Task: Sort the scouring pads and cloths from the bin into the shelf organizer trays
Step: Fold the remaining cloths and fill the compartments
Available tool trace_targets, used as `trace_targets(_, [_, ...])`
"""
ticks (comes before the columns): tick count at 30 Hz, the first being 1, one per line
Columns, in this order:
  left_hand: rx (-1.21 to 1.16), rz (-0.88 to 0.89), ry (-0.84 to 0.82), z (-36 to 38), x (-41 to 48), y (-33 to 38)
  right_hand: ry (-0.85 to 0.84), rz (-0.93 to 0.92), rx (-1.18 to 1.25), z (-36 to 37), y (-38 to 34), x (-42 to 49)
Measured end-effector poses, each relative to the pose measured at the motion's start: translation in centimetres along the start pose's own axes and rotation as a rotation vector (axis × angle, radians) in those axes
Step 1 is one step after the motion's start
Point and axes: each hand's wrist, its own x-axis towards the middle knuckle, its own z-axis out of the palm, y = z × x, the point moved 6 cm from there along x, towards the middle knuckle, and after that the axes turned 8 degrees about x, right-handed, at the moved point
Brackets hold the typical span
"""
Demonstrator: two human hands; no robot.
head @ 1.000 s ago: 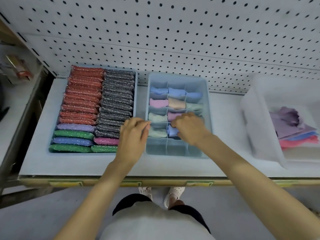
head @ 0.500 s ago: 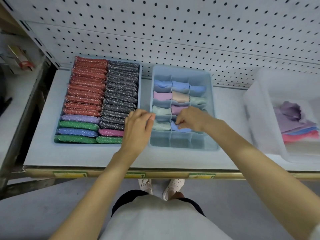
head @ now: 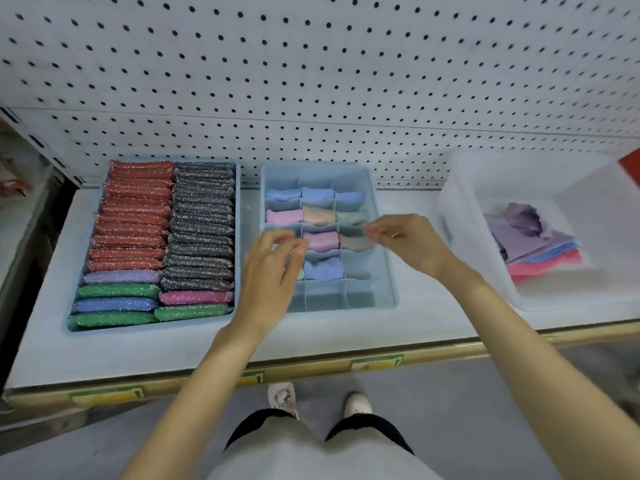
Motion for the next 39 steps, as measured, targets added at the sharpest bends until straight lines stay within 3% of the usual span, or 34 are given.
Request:
trace_targets(4, [-0.221,0.013,-0.188,5.6,0.6,6.9,0.235,0.060,0.241,-6.2,3.7,-3.7])
trace_targets(10, [-0.280,0.047,-0.401,15.0,0.1,17.4,0.500,0.237,0.308,-15.7,12.2,-9.3])
trace_targets(17, [-0.157,0.086,-0.365,22.1,2.0,24.0,0.345,0.243,0.220,-22.3,20.9,-10.3])
trace_targets(20, [-0.123,-0.046,-0.234,24.3,3.9,24.6,0.261,0.211,0.192,-24.4,23.1,-8.1])
trace_targets(24, [-0.027,-0.204,-0.063,26.3,4.8,24.9,0.284,0.239,0.222,-27.7,26.6,-3.7])
trace_targets(28, [0.073,-0.245,-0.042,27.0,4.5,24.4,0.215,0.304,-0.071,-28.1,28.6,1.0])
trace_targets(32, [0.113,-0.270,-0.018,26.9,4.5,24.2,0.237,0.217,-0.375,-28.2,27.2,3.2])
trace_targets(35, [0.109,-0.290,0.059,26.5,5.0,24.8,0.326,0.193,-0.048,-30.0,26.7,4.0])
trace_targets(38, [-0.079,-0.340,0.112,25.8,6.8,27.7,0.172,0.139,0.583,-31.8,22.8,2.8])
trace_targets(39, [-0.137,-0.323,0.112,25.6,7.8,29.3,0.106,0.103,0.693,-32.6,20.7,2.1])
